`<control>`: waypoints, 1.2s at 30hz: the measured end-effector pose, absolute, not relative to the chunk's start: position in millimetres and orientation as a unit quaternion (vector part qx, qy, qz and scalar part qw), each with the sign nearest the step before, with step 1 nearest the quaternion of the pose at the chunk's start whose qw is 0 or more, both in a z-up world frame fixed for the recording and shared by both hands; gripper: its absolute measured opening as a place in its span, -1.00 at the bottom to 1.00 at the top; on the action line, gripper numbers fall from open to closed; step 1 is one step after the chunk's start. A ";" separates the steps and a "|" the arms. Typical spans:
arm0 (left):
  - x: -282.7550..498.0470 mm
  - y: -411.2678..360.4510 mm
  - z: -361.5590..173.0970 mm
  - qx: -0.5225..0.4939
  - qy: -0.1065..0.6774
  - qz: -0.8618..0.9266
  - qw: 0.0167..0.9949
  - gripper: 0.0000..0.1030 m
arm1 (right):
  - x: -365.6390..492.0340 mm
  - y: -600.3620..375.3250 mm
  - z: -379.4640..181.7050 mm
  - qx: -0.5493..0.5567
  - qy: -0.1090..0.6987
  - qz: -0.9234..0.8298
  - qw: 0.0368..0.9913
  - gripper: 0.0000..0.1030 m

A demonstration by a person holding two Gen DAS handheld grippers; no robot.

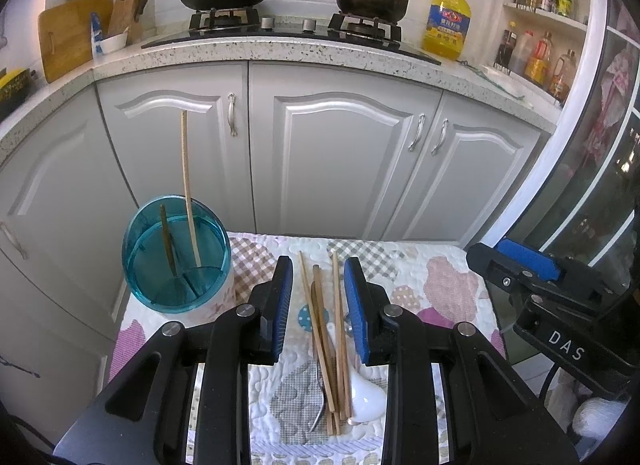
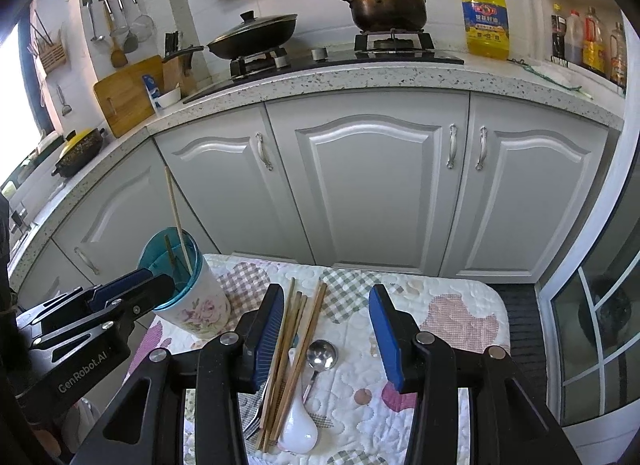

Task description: Organize utensils

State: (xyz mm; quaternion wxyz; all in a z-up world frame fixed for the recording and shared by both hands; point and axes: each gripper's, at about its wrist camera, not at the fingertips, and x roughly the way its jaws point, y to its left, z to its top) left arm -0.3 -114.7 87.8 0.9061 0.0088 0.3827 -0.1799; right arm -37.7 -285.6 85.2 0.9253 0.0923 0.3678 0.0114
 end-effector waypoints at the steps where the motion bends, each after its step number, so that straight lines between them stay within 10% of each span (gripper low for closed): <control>1: 0.5 -115.1 86.6 0.009 0.384 -0.180 0.906 -0.50 | -37.5 -285.8 84.4 0.092 0.368 0.011 0.925 -0.17; 20: 22.8 -100.4 22.9 -0.002 0.464 -0.186 0.866 -0.31 | -7.5 -299.1 23.6 0.112 0.427 0.033 0.897 0.16; 36: 49.3 -121.5 -48.7 0.000 0.534 -0.177 0.827 -0.31 | 110.1 -272.3 -88.5 0.142 0.540 0.114 0.822 -0.47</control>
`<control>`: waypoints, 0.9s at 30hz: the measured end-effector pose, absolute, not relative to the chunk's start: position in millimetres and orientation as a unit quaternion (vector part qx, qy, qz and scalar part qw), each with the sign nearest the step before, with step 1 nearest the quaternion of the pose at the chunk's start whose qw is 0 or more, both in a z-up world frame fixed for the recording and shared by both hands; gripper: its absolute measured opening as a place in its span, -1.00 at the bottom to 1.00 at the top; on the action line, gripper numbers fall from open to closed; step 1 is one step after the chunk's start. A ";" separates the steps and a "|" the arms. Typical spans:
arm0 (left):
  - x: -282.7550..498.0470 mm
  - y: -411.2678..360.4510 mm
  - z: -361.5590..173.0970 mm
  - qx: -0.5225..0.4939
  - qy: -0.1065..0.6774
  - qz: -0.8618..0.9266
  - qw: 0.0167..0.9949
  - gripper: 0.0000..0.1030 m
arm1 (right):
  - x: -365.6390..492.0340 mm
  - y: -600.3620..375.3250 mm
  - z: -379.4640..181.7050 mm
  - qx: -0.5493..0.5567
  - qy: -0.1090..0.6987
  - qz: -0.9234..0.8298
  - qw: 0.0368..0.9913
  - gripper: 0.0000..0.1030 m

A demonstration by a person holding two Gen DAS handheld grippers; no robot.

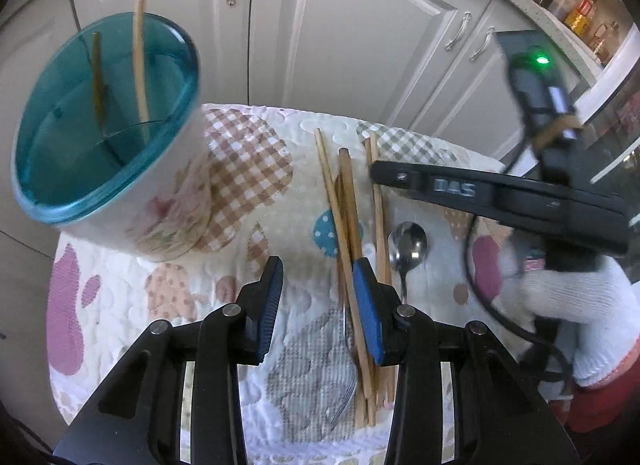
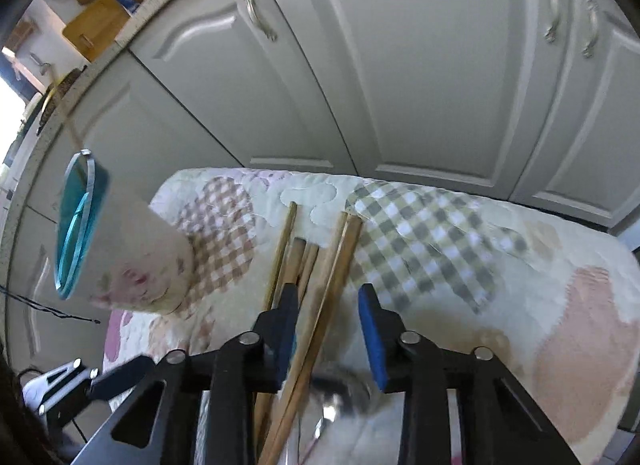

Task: Organize utensils
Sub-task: 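Grasp a wooden chopstick with the left tool while the right tool grasps another chopstick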

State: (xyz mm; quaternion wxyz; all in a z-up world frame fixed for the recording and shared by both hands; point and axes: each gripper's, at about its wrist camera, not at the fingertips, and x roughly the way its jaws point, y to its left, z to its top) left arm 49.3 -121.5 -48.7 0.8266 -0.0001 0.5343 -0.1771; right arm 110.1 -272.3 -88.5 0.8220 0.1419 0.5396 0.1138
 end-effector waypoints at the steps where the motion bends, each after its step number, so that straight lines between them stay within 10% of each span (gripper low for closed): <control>1: 52.9 -124.6 -50.5 -0.001 0.535 -0.176 0.826 -0.31 | 115.1 -272.7 -94.3 0.149 0.544 0.117 0.817 -0.59; 27: 85.2 -138.1 -82.0 0.002 0.566 -0.165 0.807 -0.92 | 67.7 -323.5 -97.7 0.166 0.533 0.128 0.820 -0.84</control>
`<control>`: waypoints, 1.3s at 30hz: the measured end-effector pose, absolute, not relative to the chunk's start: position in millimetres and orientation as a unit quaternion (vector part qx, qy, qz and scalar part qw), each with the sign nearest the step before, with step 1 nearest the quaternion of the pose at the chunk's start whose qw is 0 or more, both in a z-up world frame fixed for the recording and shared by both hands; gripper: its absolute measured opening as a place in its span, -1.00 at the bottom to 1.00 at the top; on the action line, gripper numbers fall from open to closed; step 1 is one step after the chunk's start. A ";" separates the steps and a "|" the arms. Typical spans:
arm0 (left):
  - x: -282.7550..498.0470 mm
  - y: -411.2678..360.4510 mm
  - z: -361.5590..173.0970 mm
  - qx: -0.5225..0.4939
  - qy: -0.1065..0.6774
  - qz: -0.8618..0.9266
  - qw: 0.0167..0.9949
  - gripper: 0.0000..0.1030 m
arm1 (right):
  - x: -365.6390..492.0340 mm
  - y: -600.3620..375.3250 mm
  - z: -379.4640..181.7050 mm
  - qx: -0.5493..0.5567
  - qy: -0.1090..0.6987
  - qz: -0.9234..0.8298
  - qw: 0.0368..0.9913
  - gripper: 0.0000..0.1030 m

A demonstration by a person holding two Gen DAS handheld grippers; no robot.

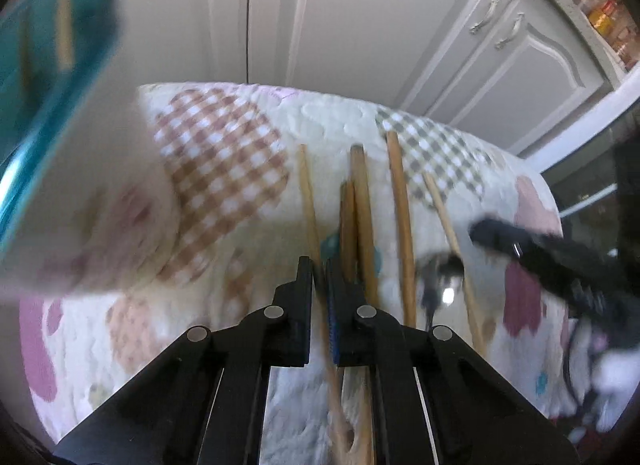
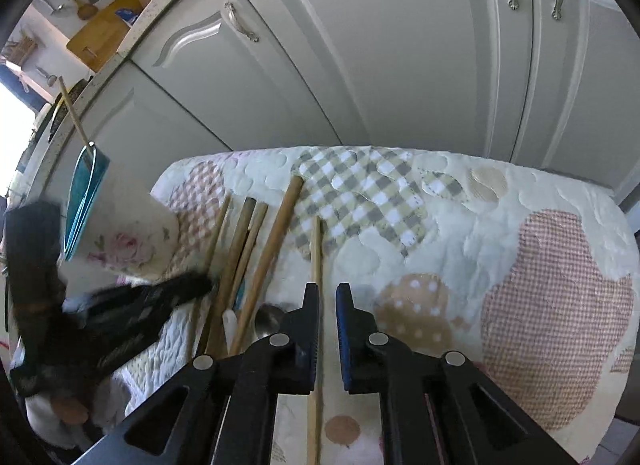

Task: Organize utensils
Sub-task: 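Grasp a wooden chopstick with the left tool while the right tool grasps another chopstick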

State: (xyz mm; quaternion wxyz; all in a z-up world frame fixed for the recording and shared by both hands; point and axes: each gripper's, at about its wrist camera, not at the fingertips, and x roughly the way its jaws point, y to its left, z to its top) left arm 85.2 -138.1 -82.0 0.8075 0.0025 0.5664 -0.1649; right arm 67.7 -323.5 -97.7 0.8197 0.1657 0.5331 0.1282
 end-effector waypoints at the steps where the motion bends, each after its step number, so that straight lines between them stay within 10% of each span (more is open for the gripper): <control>1: 79.0 -132.4 -80.0 0.005 0.566 -0.167 0.808 -0.92 | 71.0 -318.8 -97.8 0.160 0.534 0.131 0.820 -0.84; 18: 33.7 -75.4 -89.6 0.006 0.590 -0.165 0.790 -0.92 | 54.3 -317.4 -110.1 0.093 0.581 0.134 0.797 -0.90; 30: 59.7 -97.9 -93.6 0.041 0.575 -0.138 0.806 -0.57 | 42.8 -315.1 -109.6 0.058 0.587 0.114 0.800 -0.86; 39: 61.0 -88.8 -76.2 0.004 0.569 -0.175 0.804 -0.92 | 36.7 -314.0 -91.9 0.090 0.564 0.146 0.808 -0.90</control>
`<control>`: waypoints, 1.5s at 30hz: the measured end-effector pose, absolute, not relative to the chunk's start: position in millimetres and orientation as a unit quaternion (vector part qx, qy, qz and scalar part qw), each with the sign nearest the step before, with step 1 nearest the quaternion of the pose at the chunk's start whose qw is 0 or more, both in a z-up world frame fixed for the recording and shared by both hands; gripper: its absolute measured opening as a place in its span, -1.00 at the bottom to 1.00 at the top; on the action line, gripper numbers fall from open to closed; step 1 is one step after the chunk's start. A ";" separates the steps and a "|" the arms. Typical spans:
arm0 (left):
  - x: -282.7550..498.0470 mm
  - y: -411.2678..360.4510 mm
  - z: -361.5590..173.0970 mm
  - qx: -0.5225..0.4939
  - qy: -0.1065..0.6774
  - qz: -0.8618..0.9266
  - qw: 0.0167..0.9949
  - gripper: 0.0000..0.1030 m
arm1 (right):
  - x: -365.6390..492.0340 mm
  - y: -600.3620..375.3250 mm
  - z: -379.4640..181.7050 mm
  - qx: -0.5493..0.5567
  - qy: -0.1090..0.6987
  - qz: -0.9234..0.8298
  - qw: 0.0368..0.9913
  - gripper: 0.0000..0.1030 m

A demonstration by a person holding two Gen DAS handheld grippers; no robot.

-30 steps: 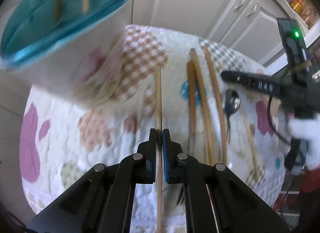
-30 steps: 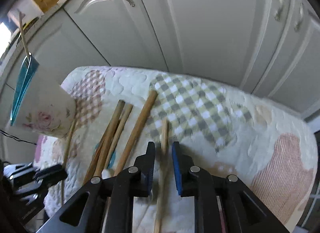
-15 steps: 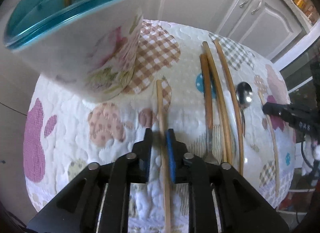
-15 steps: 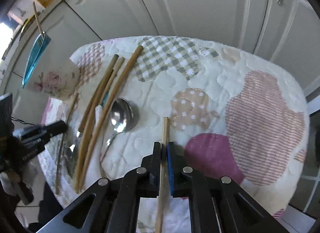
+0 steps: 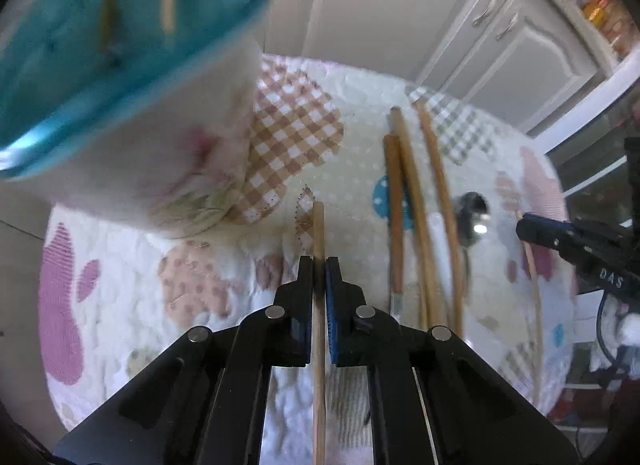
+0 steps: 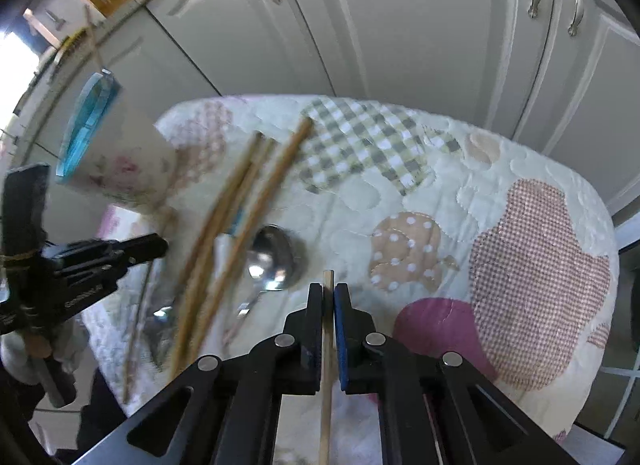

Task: Organize utensils
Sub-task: 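Grasp a wooden chopstick with the left tool while the right tool grasps another chopstick, then carry both chopsticks over the teal-lidded holder and open both tools to drop them in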

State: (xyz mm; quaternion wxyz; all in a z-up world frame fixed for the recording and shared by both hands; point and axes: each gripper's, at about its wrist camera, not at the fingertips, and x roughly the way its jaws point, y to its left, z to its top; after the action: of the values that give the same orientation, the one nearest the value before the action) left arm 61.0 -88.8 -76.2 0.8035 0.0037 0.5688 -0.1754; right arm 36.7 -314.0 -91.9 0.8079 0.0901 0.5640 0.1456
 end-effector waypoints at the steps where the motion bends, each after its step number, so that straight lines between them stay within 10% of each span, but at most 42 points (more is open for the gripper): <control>1: 56.1 -84.6 -66.1 0.001 0.560 -0.183 0.808 -0.92 | 33.1 -315.0 -83.8 0.093 0.556 0.149 0.812 -0.90; 26: -19.6 -14.0 89.8 -0.053 0.402 -0.221 0.887 -0.91 | -59.1 -277.4 79.9 0.058 0.418 0.208 0.882 -0.90; 45: 66.5 36.8 179.3 -0.098 0.282 -0.127 0.946 -0.92 | 15.7 -215.8 196.8 0.045 0.322 0.262 0.909 -0.91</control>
State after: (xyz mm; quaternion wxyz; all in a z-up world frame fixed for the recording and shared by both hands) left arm 66.5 36.8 179.3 0.9459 -0.0984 0.2819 -0.1273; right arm 15.7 -215.8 196.8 0.9085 0.0450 0.3219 0.2625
